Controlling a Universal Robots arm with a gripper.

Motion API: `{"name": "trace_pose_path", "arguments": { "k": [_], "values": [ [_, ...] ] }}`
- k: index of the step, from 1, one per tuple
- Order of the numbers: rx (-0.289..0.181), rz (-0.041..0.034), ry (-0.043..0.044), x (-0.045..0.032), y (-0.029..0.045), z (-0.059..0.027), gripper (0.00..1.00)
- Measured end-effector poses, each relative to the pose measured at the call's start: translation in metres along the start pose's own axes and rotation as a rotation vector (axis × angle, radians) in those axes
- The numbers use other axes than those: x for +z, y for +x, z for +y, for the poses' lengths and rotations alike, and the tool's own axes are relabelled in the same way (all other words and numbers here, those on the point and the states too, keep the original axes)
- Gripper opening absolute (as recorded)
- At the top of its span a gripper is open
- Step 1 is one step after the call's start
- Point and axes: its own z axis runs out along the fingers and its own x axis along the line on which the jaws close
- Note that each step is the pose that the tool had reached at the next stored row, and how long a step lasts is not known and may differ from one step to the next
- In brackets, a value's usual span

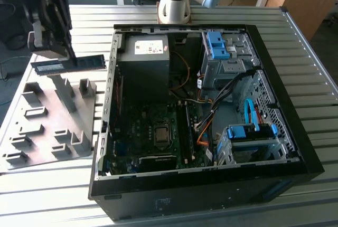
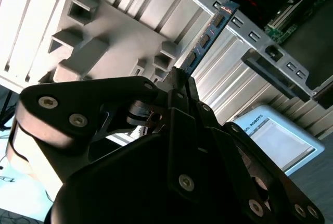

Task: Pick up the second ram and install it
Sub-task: 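Pick up the second ram and move it above second insertion slot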

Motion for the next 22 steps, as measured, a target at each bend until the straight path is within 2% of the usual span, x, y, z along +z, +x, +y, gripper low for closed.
{"name": "trace_pose_path", "arguments": {
  "k": [22],
  "values": [
    [0.0,-0.0001,-0.0006,0.0,0.0047,-0.0562,0.14]
  ]
}}
